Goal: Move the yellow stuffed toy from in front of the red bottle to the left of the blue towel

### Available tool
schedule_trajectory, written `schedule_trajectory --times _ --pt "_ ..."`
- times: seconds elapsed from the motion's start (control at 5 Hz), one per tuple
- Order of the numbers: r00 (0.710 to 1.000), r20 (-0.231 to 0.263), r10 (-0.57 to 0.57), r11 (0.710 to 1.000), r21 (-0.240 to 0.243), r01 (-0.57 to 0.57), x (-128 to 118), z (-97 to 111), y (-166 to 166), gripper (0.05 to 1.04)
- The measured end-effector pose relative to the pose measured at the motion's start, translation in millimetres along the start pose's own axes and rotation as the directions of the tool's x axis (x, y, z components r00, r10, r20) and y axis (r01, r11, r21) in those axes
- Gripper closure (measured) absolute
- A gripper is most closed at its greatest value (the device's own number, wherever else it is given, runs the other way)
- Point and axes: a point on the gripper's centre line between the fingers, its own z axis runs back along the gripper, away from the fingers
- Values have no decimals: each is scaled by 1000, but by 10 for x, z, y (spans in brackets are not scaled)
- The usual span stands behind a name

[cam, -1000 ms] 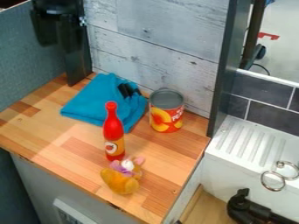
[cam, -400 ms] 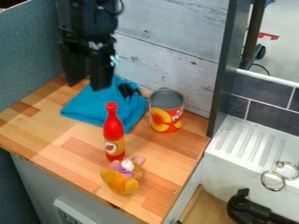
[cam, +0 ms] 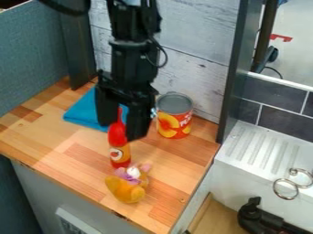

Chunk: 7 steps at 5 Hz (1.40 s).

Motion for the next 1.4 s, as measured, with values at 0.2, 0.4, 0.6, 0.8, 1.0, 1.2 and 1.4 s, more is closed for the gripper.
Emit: schedule_trajectory --times 0.2,0.4,0.6,0.8,1.0,1.2,1.4 --pt "997 -8 75 997 -31 -75 -30 -203 -55 83" --pt "992 -10 127 992 -4 -127 -40 -385 -3 83" --pt "989 -12 148 989 15 -148 -28 -570 43 83" --pt "988 33 153 988 4 -153 34 -705 91 83" --pt "985 37 170 985 -7 -170 21 -710 154 83" --pt "980 46 192 981 -11 -191 20 -711 211 83" --pt "981 12 195 979 -62 -194 29 -912 261 83"
